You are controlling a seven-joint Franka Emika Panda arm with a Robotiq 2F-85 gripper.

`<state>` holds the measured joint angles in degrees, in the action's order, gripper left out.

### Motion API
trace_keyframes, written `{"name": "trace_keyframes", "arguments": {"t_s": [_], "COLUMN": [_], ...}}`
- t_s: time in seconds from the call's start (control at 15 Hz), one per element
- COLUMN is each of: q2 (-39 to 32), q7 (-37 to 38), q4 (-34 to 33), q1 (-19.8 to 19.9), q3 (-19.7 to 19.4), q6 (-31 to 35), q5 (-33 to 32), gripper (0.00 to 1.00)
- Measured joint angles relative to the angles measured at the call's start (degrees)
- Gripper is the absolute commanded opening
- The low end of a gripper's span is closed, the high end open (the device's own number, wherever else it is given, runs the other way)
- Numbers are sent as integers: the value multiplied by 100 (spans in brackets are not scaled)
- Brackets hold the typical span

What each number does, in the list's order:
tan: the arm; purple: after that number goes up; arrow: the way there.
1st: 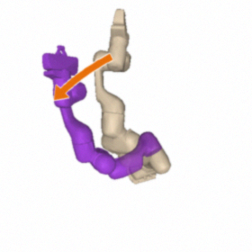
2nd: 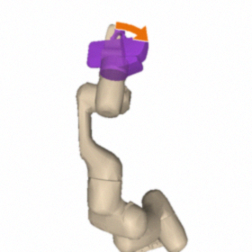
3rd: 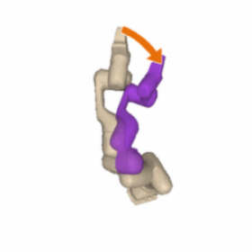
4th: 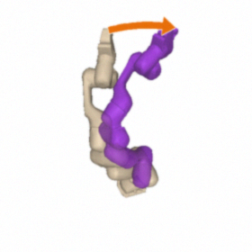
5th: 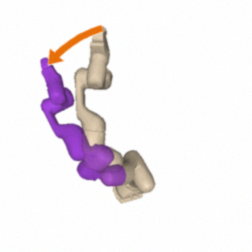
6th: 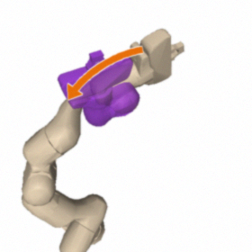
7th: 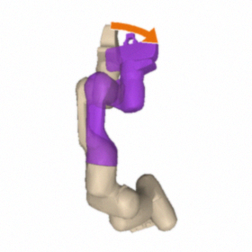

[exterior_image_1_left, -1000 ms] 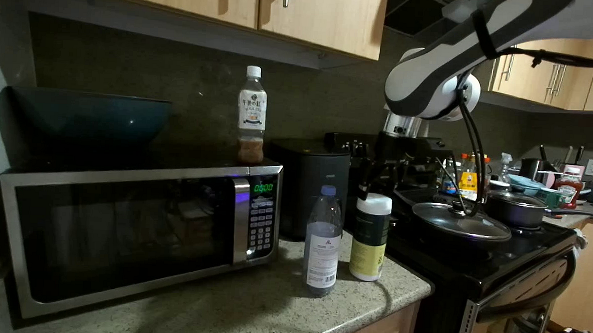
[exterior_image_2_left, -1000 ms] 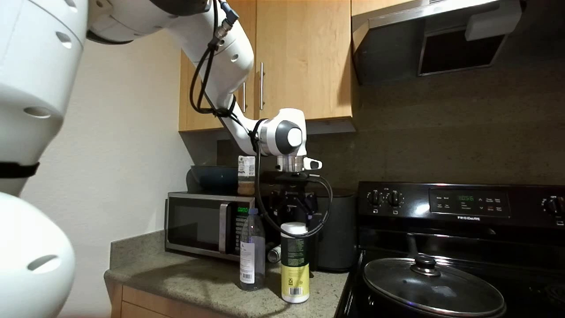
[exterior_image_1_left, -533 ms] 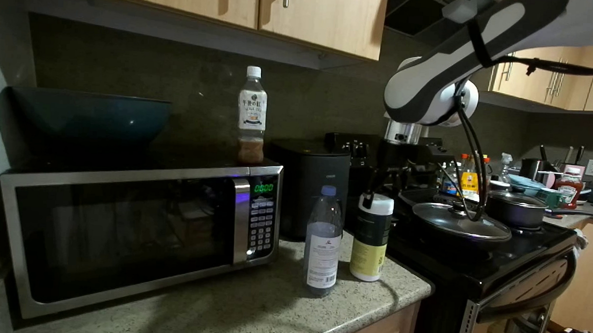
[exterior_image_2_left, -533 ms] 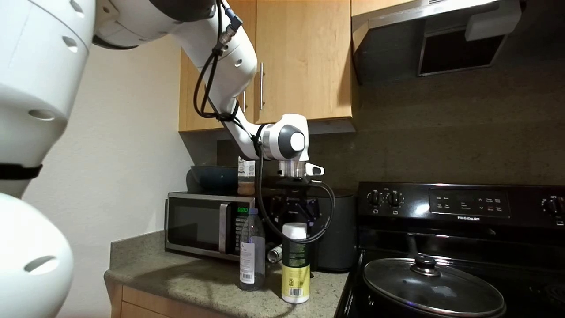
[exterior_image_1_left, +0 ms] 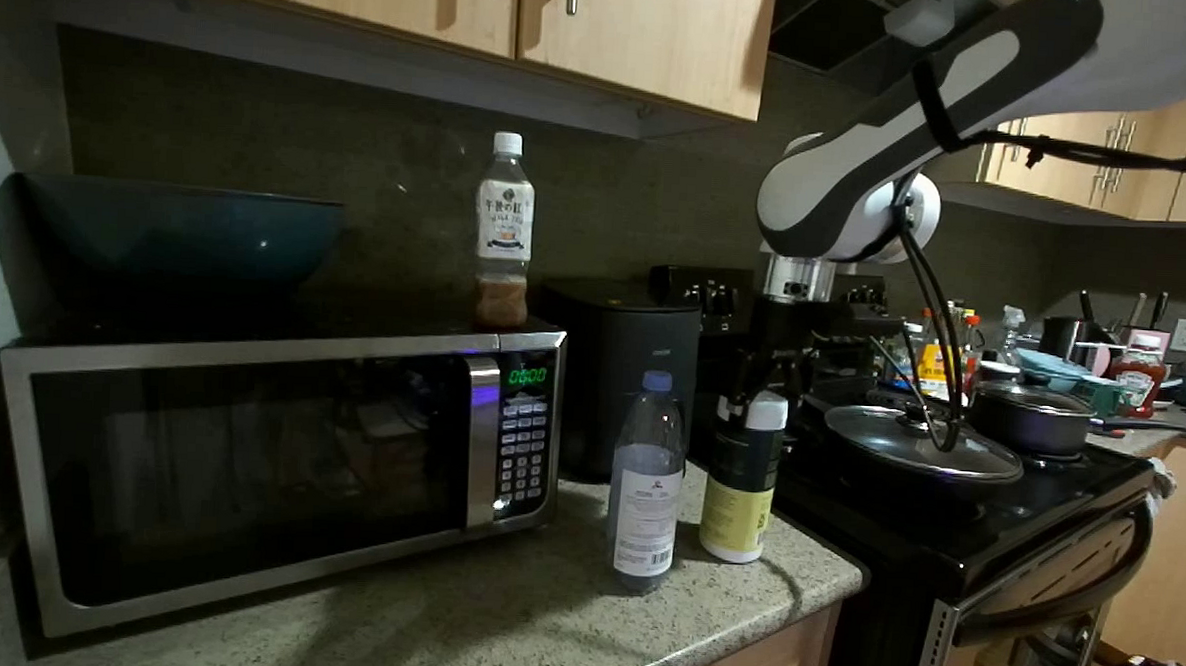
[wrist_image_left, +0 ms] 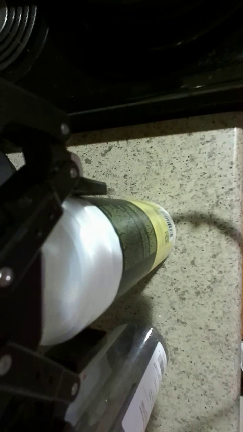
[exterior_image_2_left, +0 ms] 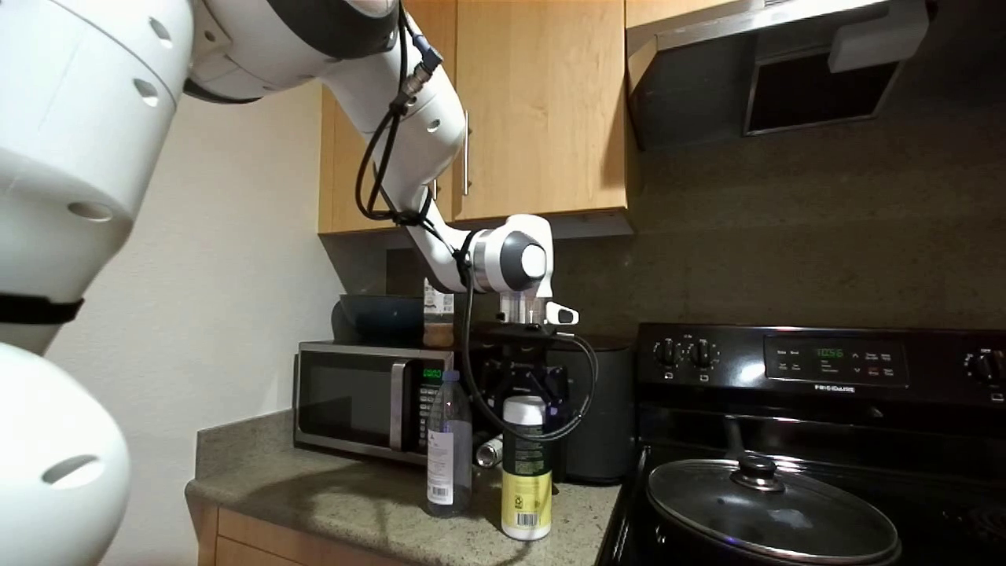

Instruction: Swap around the green bottle and the water bottle

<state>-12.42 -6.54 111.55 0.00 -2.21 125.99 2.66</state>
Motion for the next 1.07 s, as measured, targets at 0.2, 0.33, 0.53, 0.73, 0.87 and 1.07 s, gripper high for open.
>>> {"name": "trace_keyframes", "arguments": {"t_s": [0.2,0.33,0.53,0.73,0.87,1.07], "q2": [-75,-134,-208,-286,-319,-347], "q7": [0,0,0,0,0,0], "q4": [-169,-303,-456,-539,-592,-645], "q1": [0,-1,-5,-5,-4,-2], "q3": [0,3,16,28,30,30], "q6": [10,16,9,-13,-65,-148], "q5": [-28,-84,-103,-103,-103,-103], "gripper": [100,100,96,68,67,97]}}
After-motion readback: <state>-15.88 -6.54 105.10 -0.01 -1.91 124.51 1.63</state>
